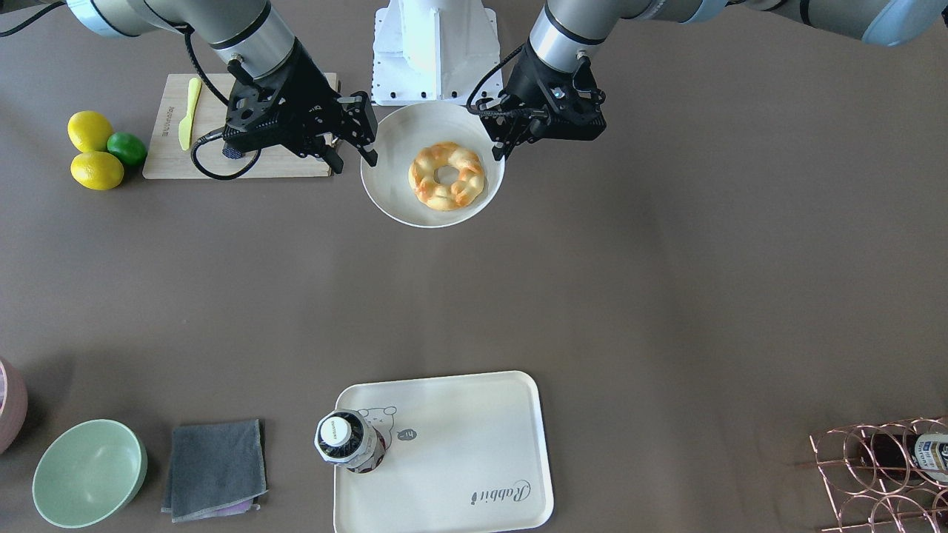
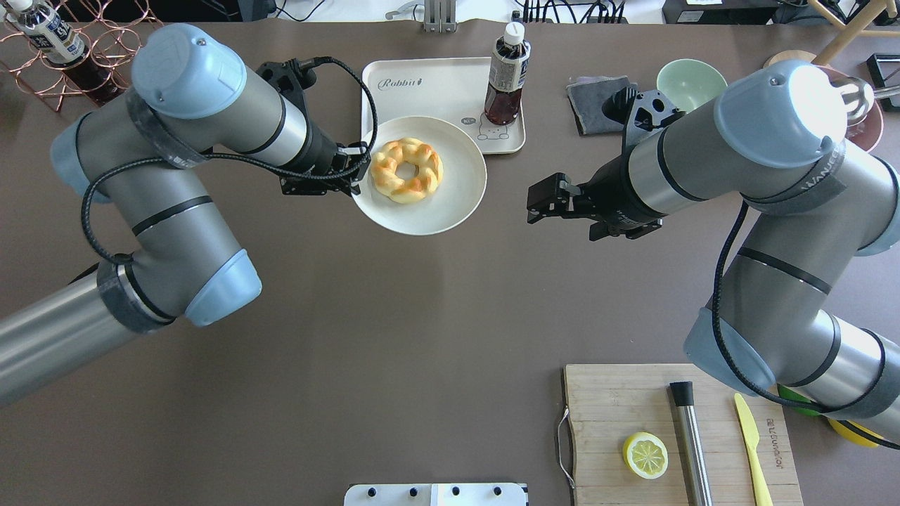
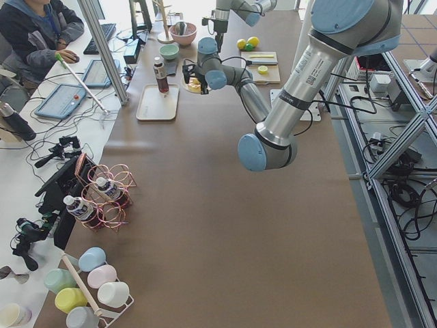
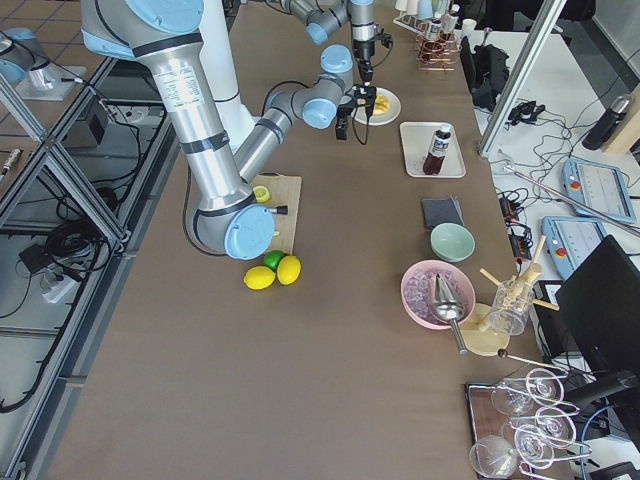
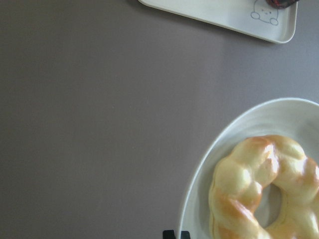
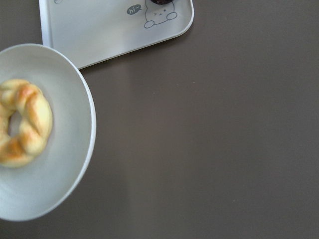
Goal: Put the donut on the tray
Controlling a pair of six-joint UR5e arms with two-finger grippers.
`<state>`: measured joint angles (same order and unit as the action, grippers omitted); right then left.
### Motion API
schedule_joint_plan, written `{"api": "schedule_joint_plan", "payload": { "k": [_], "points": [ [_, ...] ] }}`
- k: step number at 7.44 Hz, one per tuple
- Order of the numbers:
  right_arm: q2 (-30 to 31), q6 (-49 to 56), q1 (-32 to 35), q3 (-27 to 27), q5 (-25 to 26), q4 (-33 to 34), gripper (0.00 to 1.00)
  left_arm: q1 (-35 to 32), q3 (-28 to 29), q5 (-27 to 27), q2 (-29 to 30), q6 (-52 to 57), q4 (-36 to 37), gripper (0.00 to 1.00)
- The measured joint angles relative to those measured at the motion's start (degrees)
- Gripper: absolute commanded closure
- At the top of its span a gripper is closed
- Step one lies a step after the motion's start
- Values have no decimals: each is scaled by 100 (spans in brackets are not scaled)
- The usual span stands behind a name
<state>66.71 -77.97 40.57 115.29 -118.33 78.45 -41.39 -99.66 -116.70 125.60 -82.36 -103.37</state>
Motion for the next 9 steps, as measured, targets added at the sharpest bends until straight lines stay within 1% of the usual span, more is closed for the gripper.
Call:
{"api": "schedule_joint_plan", "payload": {
  "k": [1, 3, 5, 6, 7, 8, 9],
  "points": [
    [170, 51, 35, -2, -9, -10, 0, -232, 788, -1, 194, -6, -548, 100],
    [490, 359, 91, -3, -13, -59, 0, -568, 2287, 45, 744, -168, -1237, 100],
    [772, 678, 120, -11, -11, -86, 0, -633, 3826, 459, 1394, -811, -2117, 100],
    [875, 856, 137, -18, -9, -90, 0, -583, 4404, 688, 1691, -1039, -2395, 100],
    [956, 960, 147, -22, -7, -92, 0, -537, 4808, 827, 1849, -1148, -2641, 100],
    [998, 1006, 150, -33, -5, -93, 0, -509, 5082, 897, 1927, -1191, -2862, 100],
    [1029, 1030, 152, -43, 7, -93, 0, -481, 5238, 955, 1988, -1205, -3005, 100]
  ]
}}
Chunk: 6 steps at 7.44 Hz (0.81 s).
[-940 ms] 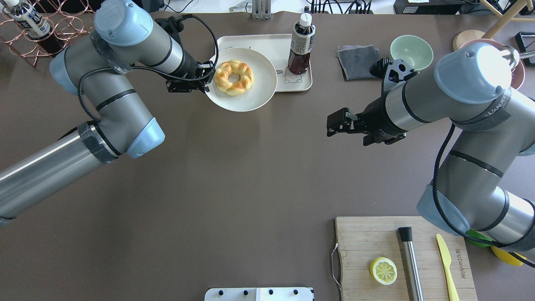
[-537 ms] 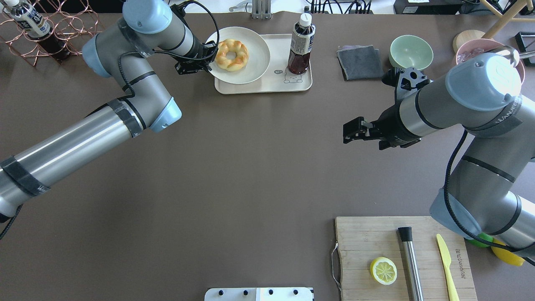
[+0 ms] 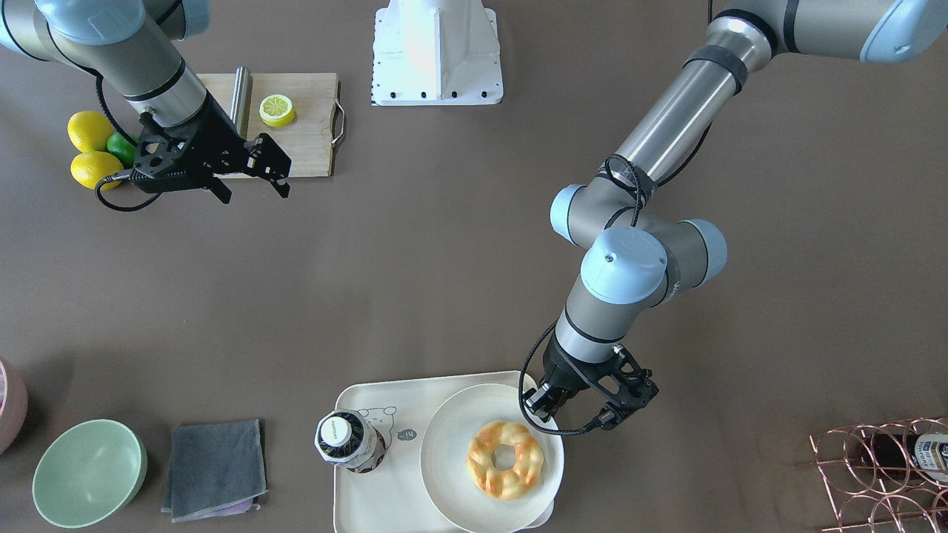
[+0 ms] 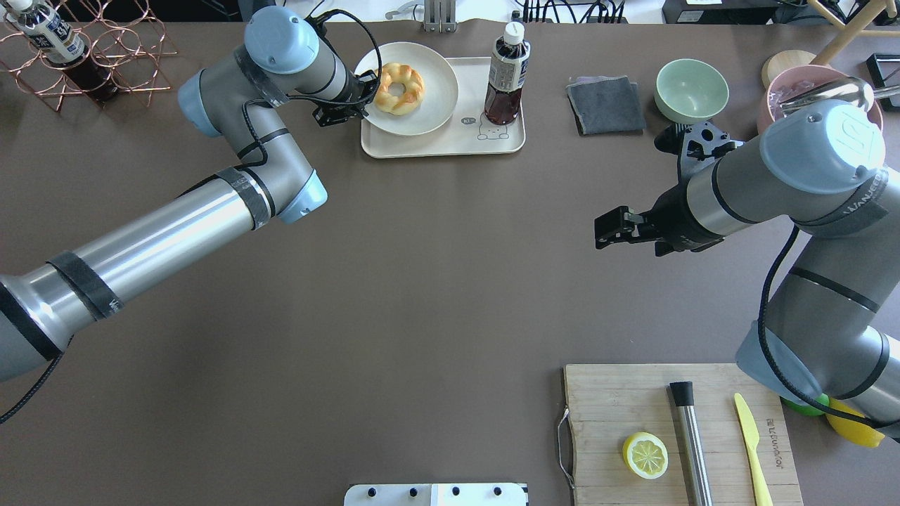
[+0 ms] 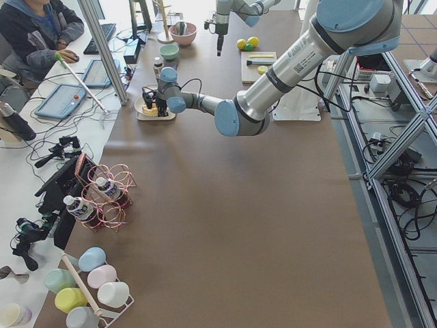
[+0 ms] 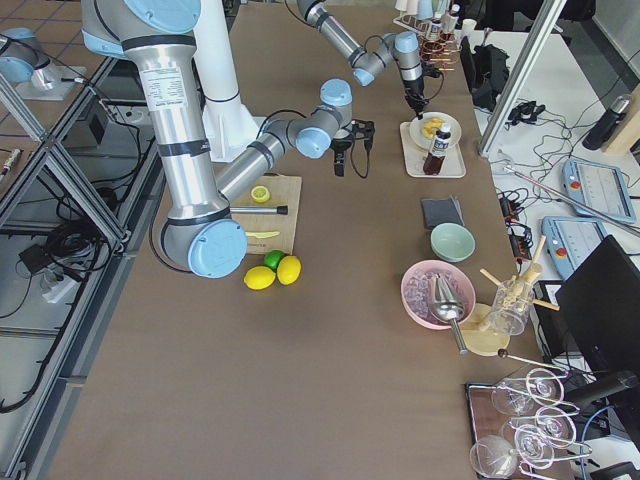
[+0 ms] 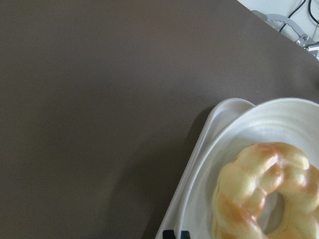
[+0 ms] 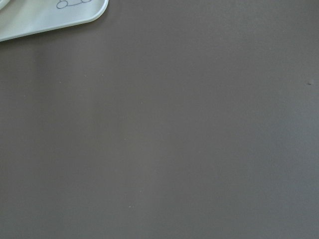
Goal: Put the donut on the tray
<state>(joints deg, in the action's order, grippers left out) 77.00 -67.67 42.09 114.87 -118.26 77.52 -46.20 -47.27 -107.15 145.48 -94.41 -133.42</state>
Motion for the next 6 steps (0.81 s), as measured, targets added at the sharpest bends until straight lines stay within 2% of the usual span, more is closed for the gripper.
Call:
{"api": "schedule_joint_plan", "payload": {
  "k": [1, 2, 3, 6],
  "points": [
    [29, 11, 1, -4, 12, 0, 0, 25, 79, 32, 47, -4, -71, 100],
    [52, 16, 1, -8, 15, 0, 0, 62, 102, 39, 86, -1, -99, 12],
    [61, 29, 1, -20, 20, 0, 0, 86, 68, 26, 98, 19, -107, 2],
    [47, 162, 75, -83, 17, 0, 0, 40, -421, -194, -122, 332, -46, 2]
  ]
}}
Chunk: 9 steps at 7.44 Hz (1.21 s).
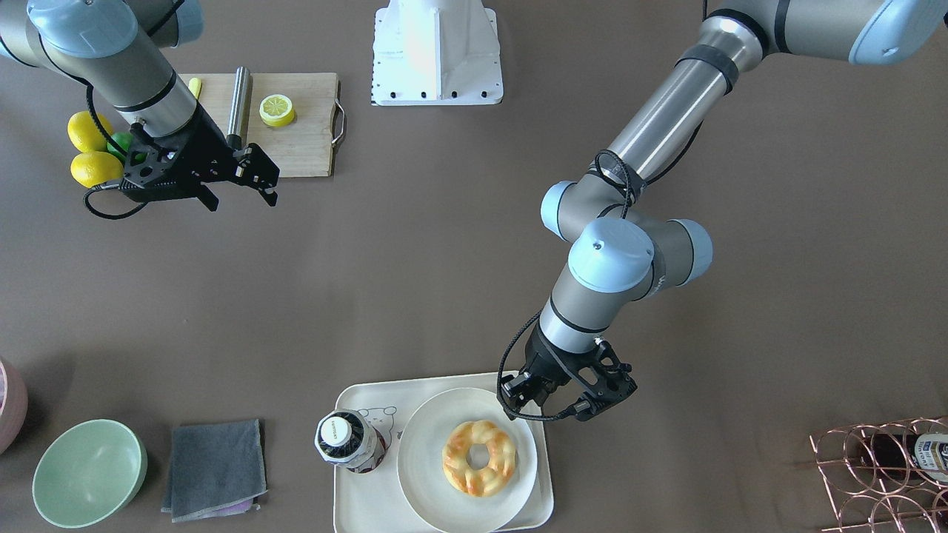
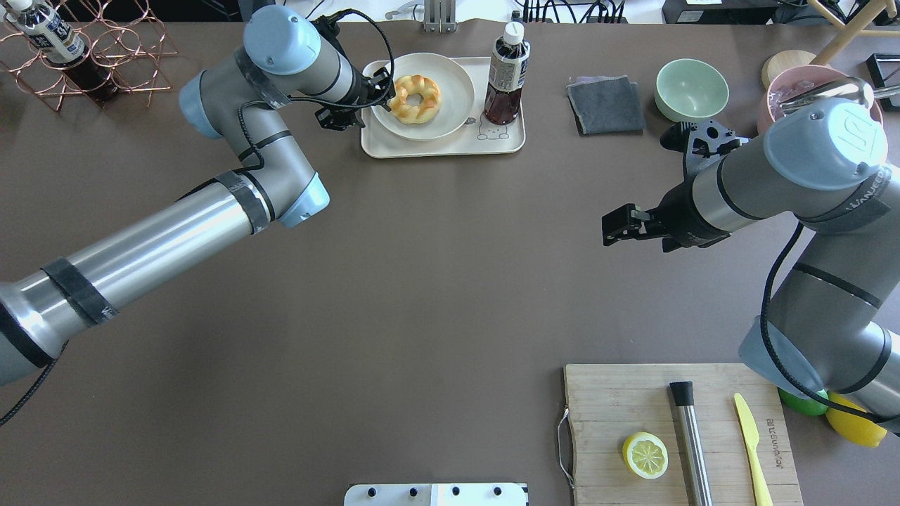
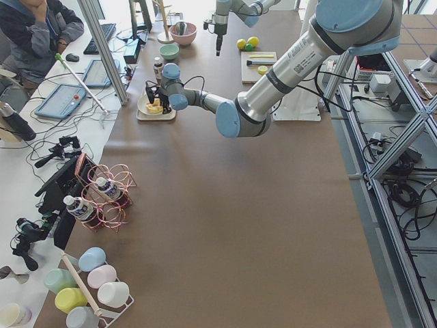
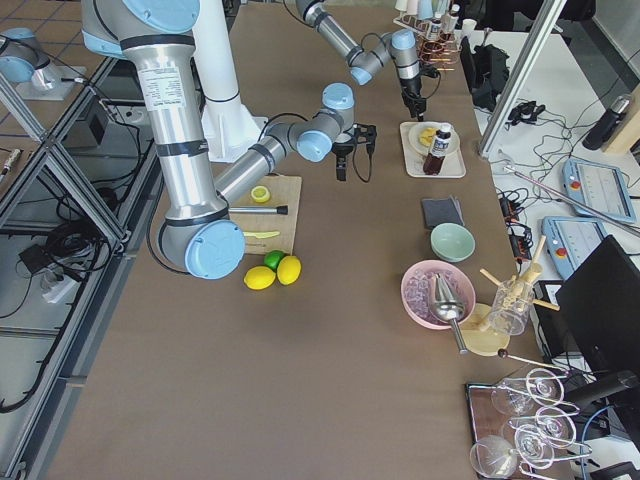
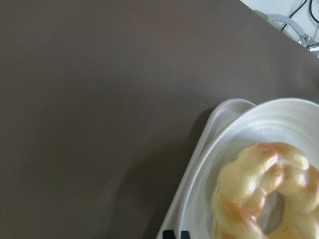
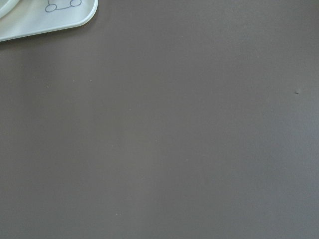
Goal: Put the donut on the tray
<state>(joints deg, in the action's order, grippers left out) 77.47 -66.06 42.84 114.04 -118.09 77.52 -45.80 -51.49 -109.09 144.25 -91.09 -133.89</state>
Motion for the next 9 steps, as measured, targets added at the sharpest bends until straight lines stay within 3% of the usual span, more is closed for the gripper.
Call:
{"api": "schedule_joint_plan", "payload": {
  "k": [2, 4, 7, 9],
  "points": [
    [6, 207, 156, -33, -37, 5, 0, -290, -1004, -630, -577, 615, 652, 2],
    [20, 775, 507, -238, -164, 22, 0, -604, -2489, -1165, -1327, 1766, 1969, 2],
    [188, 2404, 1498, -872, -688, 23, 0, -1321, -4796, -1272, -2469, 5013, 4685, 2],
    [370, 3600, 2268, -1270, -1095, 39, 0, -1988, -5600, -1311, -3576, 6821, 5065, 2]
  ]
}}
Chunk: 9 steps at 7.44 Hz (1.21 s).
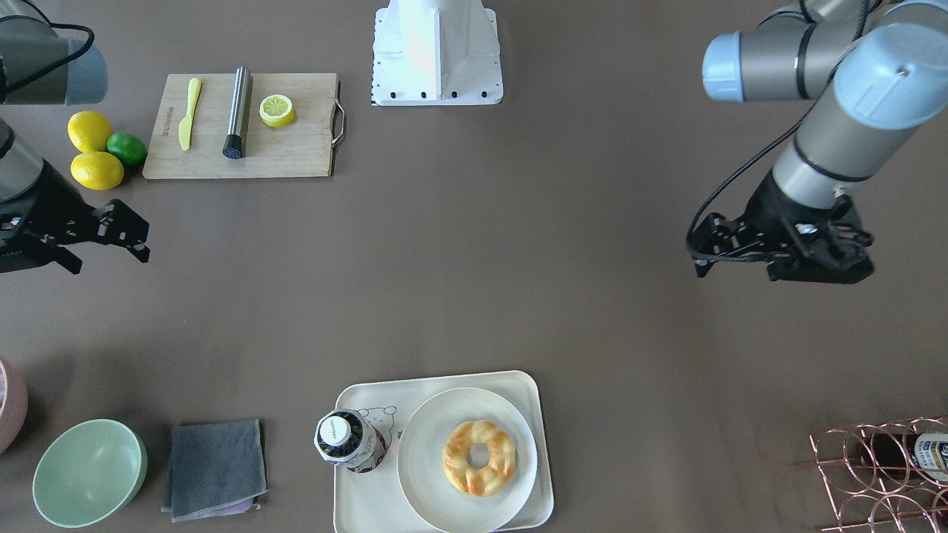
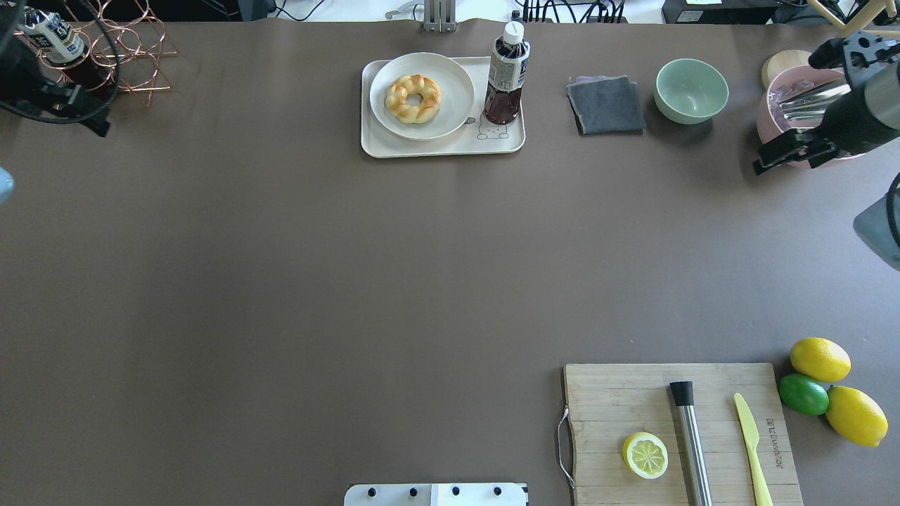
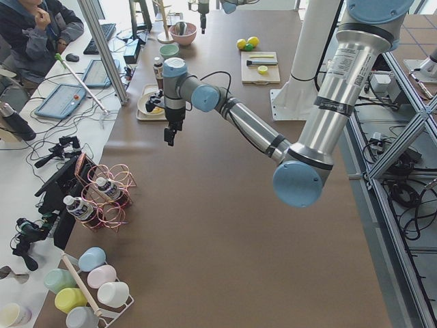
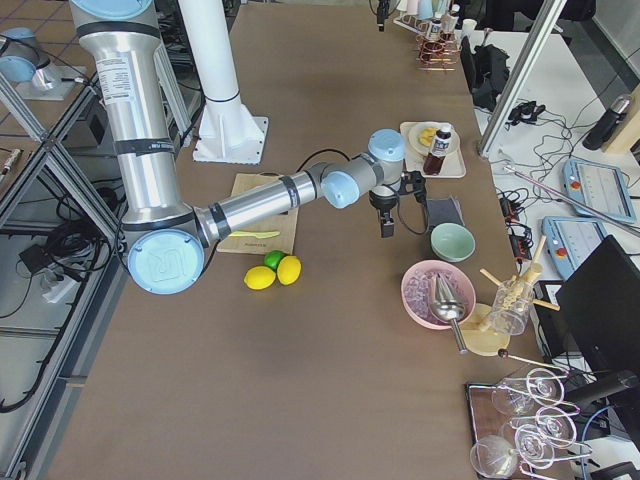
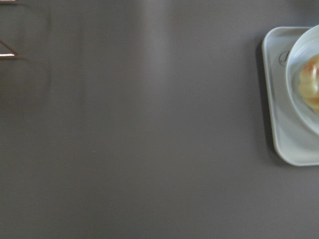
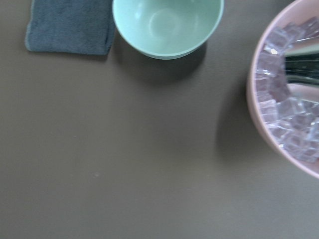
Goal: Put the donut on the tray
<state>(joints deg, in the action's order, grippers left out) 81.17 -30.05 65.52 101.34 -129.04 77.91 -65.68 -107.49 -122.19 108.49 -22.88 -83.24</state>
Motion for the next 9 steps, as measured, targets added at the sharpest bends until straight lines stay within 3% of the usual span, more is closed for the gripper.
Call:
{"api": "schedule_joint_plan", "payload": {
  "k": [3, 5, 7, 9],
  "points": [
    [511, 1978, 1224, -438, -438, 37, 0, -1179, -74, -481, -1576, 2203, -611, 2],
    [953, 2988, 1887, -561, -465, 40, 0, -1671, 488, -689, -2445, 2856, -1810, 2],
    [1269, 3276, 2221, -517, -447, 7, 0, -1914, 731, -932, -2824, 2927, -2589, 2],
    [1561, 3312, 2285, -308, -370, -30, 0, -2245, 481, -1380, -3078, 2963, -2479, 2]
  ]
}}
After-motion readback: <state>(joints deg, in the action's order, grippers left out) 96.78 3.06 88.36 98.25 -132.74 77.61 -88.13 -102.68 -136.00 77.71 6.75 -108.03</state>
